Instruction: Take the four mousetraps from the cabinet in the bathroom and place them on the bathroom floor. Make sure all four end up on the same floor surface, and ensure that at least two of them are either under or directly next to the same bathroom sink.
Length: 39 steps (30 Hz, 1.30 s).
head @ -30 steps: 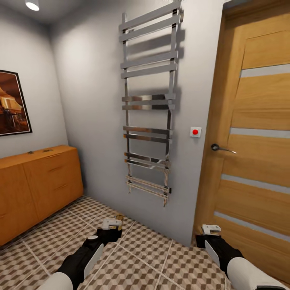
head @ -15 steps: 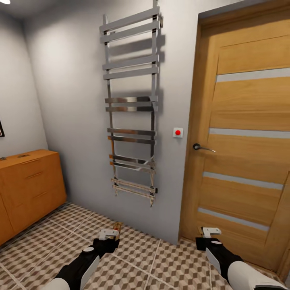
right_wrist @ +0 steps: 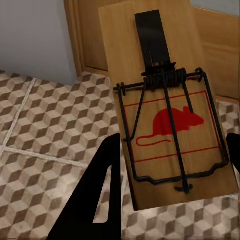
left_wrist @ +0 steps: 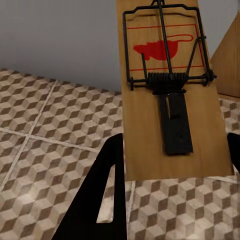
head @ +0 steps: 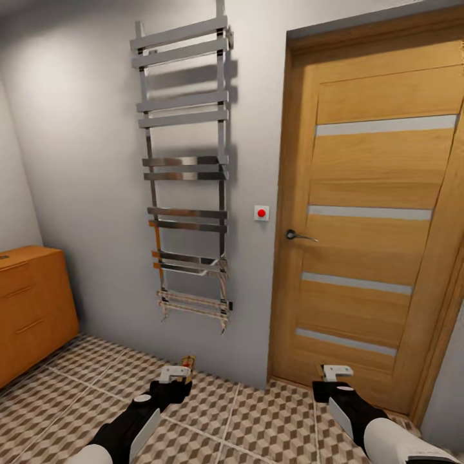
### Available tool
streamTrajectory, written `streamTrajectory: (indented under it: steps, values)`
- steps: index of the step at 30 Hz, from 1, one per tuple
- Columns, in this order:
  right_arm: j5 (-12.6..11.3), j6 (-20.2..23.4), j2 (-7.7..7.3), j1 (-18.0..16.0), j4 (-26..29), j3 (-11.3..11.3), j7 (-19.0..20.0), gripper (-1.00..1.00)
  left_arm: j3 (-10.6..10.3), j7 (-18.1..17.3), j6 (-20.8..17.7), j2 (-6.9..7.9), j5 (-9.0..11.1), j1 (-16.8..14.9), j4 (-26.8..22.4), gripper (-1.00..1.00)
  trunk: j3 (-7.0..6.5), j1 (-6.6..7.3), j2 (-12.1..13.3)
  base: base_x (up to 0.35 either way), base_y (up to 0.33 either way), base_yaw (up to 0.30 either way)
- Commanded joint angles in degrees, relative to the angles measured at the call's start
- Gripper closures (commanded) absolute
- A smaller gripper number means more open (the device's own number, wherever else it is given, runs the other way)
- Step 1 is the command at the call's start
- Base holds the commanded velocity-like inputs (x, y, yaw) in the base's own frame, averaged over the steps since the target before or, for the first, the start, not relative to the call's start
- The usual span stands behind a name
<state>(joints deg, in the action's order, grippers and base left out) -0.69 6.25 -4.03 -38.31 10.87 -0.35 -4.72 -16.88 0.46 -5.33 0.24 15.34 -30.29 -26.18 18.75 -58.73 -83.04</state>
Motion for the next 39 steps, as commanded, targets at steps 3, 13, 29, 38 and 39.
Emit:
streamTrajectory:
  steps: [3,13,29,38,39]
  values:
    - [-0.15,1.18,0.08,-0.01,0.16,-0.01,-0.04,1.00,-0.17,0.15,-0.29,-0.07,0.39,-0.03,-0.10,1.00,0.06,0.00,-0.04,0.000,0.000,-0.045]
    - [-0.66,2.68,0.29,-0.01,0.20,-0.03,0.00,1.00,-0.17,0.15,-0.29,-0.07,0.39,-0.03,-0.10,1.00,0.02,0.00,-0.04,0.000,0.000,-0.173]
    - [-0.67,2.63,0.38,-0.01,0.20,0.00,0.11,1.00,-0.17,0.15,-0.29,-0.01,0.39,-0.02,0.06,1.00,0.13,0.00,-0.04,0.000,0.000,-0.280]
    - [-0.60,2.64,0.17,-0.01,0.20,-0.02,2.79,1.00,-0.17,0.15,-0.29,0.01,0.39,-0.03,0.14,1.00,0.52,0.00,-0.04,0.000,0.000,-0.260]
    - [-0.59,2.66,0.17,-0.01,0.20,-0.02,2.86,1.00,-0.17,0.15,-0.29,0.02,0.39,-0.03,0.16,1.00,0.57,0.00,-0.04,0.000,0.000,-0.258]
